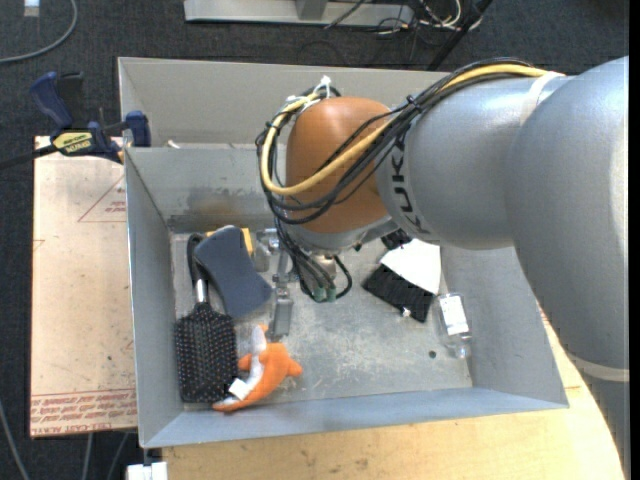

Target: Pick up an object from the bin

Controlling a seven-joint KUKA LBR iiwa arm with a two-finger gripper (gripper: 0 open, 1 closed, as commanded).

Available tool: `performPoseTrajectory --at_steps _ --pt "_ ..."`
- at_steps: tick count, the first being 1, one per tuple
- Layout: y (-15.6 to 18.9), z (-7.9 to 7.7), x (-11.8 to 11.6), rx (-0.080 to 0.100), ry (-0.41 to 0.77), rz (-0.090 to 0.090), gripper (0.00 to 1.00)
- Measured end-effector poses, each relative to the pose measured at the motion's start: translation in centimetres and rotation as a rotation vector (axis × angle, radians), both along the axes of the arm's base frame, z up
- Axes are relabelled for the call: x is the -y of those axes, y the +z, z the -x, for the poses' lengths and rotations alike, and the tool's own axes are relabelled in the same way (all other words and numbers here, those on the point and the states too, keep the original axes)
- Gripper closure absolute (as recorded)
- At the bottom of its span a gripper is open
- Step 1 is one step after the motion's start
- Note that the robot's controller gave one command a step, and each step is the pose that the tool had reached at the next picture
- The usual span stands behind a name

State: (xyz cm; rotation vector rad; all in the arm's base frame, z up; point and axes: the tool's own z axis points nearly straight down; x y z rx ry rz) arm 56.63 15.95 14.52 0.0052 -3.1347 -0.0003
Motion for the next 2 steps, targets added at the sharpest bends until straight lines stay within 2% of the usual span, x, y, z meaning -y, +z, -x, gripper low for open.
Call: performPoseTrajectory --at_steps 1,2 --pt "0.4 -0.2 0.1 0.007 -0.003 -0.001 0.0" --pt "-2.7 3.4 0.5 0.012 0.047 -0.003 0.0"
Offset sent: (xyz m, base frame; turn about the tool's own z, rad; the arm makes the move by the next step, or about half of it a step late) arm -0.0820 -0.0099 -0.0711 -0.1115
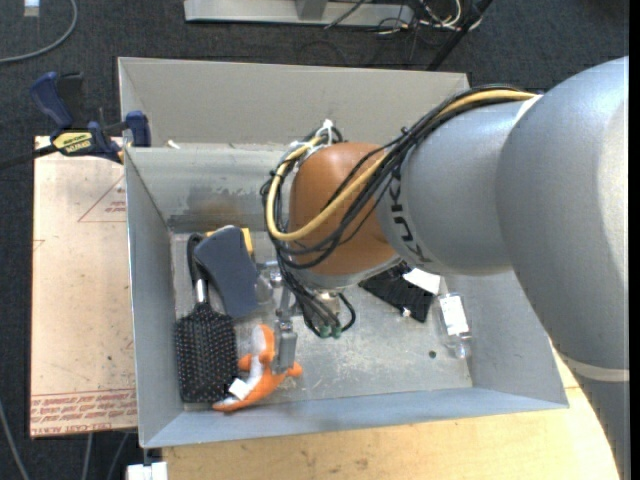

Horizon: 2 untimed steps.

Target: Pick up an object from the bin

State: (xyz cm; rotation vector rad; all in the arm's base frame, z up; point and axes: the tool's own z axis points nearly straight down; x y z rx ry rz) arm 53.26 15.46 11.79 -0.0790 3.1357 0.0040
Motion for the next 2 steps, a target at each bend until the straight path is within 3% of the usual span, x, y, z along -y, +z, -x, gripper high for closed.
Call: performPoseTrajectory --at_steps 1,2 --pt "-3.4 2.6 -0.4 -0.01 0.123 0.002 0.0" --pt "-4.8 4.2 -0.4 0.0 0.346 0.0 1.0"
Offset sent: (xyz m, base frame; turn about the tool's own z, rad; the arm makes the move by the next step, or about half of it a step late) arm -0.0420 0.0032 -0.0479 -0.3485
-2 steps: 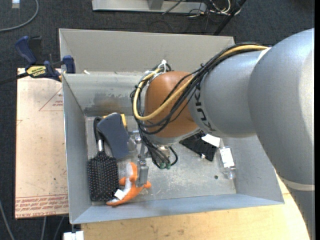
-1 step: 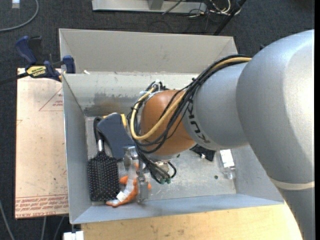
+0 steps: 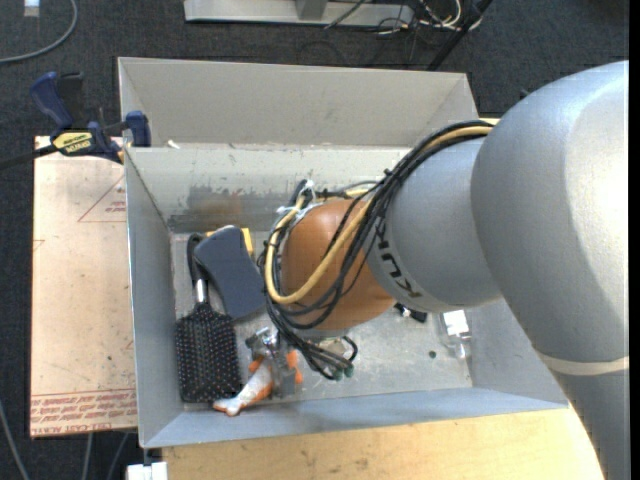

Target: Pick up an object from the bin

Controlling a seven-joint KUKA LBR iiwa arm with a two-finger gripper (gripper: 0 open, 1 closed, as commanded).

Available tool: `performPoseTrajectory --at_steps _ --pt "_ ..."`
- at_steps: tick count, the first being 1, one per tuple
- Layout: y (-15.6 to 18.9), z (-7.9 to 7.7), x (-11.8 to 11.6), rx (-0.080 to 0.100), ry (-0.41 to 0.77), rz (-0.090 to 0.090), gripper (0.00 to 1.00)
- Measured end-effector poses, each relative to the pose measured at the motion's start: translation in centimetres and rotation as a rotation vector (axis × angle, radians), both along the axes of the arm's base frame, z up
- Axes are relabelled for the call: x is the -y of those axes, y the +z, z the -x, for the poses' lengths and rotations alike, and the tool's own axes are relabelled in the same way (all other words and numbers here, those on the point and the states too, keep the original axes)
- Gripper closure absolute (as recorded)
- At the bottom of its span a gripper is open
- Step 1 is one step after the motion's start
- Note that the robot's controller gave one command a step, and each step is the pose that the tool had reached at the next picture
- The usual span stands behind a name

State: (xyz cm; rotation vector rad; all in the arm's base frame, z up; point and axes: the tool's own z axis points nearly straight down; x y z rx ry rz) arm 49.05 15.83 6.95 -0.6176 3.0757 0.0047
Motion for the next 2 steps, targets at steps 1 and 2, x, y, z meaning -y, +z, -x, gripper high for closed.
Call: performPoseTrajectory --at_steps 1,2 --pt "0.0 0.0 0.0 0.0 0.0 0.0 1.0" --pt "14.1 0.6 1.9 0.003 0.025 -0.002 1.0"
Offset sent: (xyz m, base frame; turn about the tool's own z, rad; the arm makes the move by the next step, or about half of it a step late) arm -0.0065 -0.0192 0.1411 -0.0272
